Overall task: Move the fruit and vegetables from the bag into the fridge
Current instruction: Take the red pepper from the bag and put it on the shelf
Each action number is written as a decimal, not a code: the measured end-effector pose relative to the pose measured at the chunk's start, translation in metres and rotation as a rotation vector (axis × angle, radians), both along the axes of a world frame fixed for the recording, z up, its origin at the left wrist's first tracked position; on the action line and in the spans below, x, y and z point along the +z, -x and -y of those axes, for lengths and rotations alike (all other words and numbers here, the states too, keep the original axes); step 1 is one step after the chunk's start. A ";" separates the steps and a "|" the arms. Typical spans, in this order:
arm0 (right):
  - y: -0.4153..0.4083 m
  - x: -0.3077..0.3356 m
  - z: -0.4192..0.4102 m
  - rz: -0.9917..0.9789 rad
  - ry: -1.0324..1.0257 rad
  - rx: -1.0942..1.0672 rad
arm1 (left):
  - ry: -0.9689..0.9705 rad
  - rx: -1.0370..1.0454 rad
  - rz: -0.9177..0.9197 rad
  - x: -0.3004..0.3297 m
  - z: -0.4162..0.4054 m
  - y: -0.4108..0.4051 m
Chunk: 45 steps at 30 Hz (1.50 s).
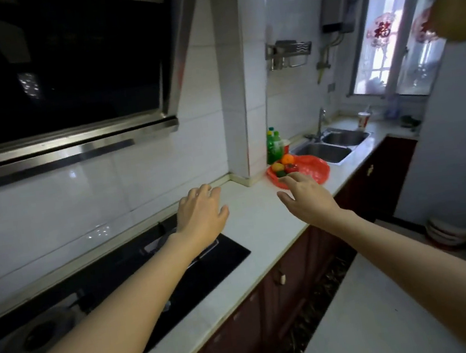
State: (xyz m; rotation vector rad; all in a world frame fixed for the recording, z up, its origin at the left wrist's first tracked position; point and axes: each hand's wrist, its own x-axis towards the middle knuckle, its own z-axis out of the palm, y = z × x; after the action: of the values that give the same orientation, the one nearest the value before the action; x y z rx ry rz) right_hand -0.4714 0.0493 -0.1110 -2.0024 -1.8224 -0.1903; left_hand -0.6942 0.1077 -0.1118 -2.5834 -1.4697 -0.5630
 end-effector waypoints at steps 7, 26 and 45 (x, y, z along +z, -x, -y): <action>-0.122 -0.014 0.004 -0.019 -0.010 -0.069 | 0.028 -0.043 0.005 -0.010 -0.023 -0.129; -0.351 -0.068 -0.068 -0.049 0.099 -0.186 | 0.098 -0.123 0.041 -0.057 -0.153 -0.356; -0.481 -0.153 -0.246 -0.096 0.189 -0.182 | 0.267 -0.093 -0.013 -0.158 -0.337 -0.487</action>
State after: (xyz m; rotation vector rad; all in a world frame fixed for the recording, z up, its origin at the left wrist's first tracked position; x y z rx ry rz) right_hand 0.0097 0.2950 -0.2645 -2.2672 -1.6520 0.0262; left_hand -0.2074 0.4447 -0.2695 -2.8628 -1.5213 -0.3809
